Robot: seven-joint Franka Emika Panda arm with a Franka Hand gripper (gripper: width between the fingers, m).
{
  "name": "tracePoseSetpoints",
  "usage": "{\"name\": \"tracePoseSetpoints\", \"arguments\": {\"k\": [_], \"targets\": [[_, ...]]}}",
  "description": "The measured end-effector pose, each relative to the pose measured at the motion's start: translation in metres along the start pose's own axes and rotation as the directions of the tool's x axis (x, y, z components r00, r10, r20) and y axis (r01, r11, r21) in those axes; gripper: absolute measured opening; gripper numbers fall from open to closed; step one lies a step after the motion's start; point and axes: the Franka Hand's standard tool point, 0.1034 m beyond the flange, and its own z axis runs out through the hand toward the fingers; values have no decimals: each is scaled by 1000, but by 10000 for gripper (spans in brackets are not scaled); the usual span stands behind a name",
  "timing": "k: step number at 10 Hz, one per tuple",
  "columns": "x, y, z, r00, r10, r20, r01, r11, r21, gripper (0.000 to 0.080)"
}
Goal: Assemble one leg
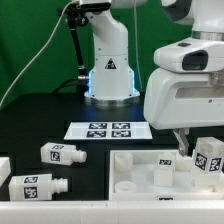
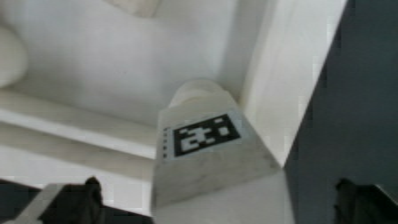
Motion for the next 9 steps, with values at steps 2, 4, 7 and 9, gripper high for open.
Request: {"name": "tracePoseSetpoints", "arguments": {"k": [2, 4, 7, 9], "targets": [[0, 1, 0, 999, -40, 1, 40, 999, -1, 383], [0, 1, 0, 999, -40, 1, 40, 999, -1, 281], [0, 2, 1, 1000, 9, 1, -9, 1000, 2, 281], [-2, 6, 1, 957, 289, 6, -289, 957, 10, 281]]}}
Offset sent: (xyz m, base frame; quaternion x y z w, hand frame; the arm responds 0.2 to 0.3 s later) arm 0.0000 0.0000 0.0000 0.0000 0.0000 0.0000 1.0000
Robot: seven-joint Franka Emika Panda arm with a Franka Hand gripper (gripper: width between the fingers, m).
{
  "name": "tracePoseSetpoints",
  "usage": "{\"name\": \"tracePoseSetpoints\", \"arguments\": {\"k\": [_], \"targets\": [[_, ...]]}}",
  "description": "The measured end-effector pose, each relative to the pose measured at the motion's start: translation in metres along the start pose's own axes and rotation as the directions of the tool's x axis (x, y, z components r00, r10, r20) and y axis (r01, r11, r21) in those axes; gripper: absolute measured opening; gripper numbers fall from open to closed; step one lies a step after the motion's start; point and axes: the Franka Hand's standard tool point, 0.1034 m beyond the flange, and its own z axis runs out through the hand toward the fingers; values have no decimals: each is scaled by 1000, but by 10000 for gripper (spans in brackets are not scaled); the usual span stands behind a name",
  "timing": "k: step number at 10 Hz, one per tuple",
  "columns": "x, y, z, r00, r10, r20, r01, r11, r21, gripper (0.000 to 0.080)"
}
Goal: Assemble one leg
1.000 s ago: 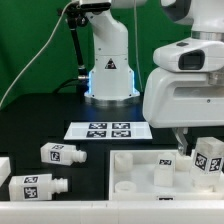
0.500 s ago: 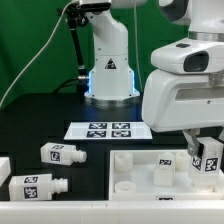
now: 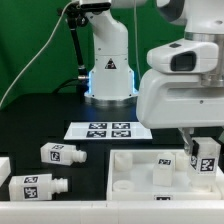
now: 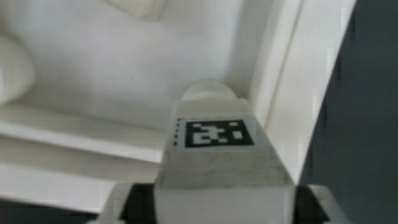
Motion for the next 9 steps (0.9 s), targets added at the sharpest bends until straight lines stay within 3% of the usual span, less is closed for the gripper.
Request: {"name": "tracePoseSetpoints", "arguments": {"k": [3, 5, 6, 8, 9], "targets": [[-1, -2, 0, 923, 385, 3, -385, 923, 0, 281], [-3, -5, 1, 765, 644, 4, -644, 765, -11, 282], [-3, -5, 1, 712, 702, 3, -702, 712, -11, 282], [-3, -5, 1, 722, 691, 3, -691, 722, -11, 290], [-3, -5, 1, 743, 669, 2, -669, 743, -11, 497]]}}
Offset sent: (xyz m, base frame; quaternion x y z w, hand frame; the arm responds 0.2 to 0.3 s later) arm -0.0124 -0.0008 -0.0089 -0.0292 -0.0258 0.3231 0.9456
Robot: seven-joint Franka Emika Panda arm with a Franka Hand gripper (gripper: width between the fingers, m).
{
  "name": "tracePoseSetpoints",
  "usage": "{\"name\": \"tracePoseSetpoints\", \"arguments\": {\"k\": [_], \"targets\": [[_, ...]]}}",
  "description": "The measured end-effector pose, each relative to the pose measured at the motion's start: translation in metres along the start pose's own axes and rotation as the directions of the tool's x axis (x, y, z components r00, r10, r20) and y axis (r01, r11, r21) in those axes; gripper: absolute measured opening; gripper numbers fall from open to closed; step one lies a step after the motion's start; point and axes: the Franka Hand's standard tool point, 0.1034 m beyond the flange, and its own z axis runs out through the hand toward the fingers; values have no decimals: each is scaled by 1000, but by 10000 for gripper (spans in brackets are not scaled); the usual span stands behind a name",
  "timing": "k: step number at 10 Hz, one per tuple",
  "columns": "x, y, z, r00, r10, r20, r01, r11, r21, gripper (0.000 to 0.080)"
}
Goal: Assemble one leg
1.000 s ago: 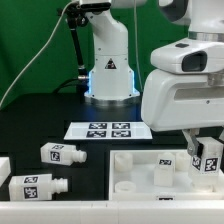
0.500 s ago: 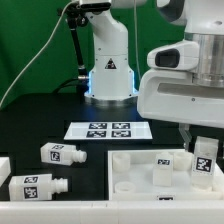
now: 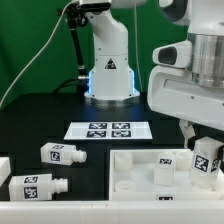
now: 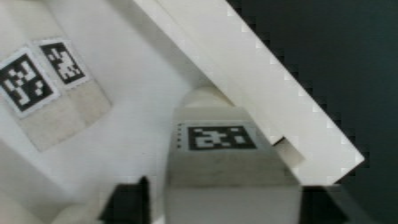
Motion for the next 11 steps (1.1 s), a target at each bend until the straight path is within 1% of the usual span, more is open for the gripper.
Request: {"name": "tracePoseSetpoints", "arguments": {"k": [1, 2, 3, 4, 6, 7, 8, 9, 11], "targets": [[0, -1, -1, 996, -91, -6, 91, 996, 0, 497], [1, -2, -1, 980, -200, -11, 200, 980, 3, 613], [1, -1, -1, 966, -258, -11, 258, 966, 2, 643], [1, -1, -1, 955, -296, -11, 296, 955, 2, 648], [2, -1, -1, 891, -454, -11, 454, 891, -1, 649], [1, -2, -1, 819, -574, -15, 573, 819, -13, 649], [1, -3, -3, 737, -676, -17, 676, 737, -20, 649], [1, -4, -3, 641, -767, -15, 767, 641, -22, 649], [-2, -6, -3, 490, -872, -10, 871, 490, -21, 649]]}}
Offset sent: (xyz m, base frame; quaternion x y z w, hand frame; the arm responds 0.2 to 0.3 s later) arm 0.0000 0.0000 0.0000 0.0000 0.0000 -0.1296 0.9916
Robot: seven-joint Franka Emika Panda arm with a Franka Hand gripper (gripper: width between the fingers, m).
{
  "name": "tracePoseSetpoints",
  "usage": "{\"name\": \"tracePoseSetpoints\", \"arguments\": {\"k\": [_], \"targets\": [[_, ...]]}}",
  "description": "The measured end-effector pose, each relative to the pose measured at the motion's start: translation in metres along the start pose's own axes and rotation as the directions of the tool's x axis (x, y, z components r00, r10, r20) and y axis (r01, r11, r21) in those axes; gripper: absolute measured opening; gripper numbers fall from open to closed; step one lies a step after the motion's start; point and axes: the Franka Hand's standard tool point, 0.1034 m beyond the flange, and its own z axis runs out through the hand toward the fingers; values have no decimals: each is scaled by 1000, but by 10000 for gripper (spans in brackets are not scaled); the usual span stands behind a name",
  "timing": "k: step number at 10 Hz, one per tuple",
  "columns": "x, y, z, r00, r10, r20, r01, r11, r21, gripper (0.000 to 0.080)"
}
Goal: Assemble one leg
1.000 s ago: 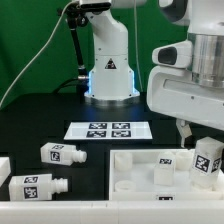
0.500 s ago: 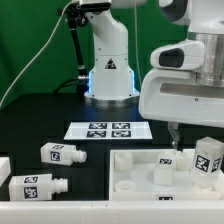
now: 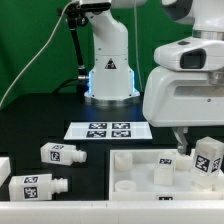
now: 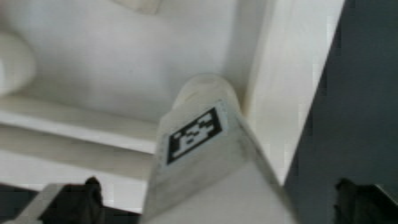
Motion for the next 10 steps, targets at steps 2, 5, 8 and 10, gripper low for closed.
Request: {"name": "tracePoseSetpoints", "arguments": {"k": [2, 5, 8, 10], "targets": [[-1, 3, 1, 982, -187, 2, 187, 982, 0, 649], [-2, 7, 1, 951, -308, 3, 308, 951, 1, 522], [-2, 7, 1, 965, -262, 3, 262, 965, 1, 284], [-2, 11, 1, 990, -144, 2, 144, 990, 3, 284]]}}
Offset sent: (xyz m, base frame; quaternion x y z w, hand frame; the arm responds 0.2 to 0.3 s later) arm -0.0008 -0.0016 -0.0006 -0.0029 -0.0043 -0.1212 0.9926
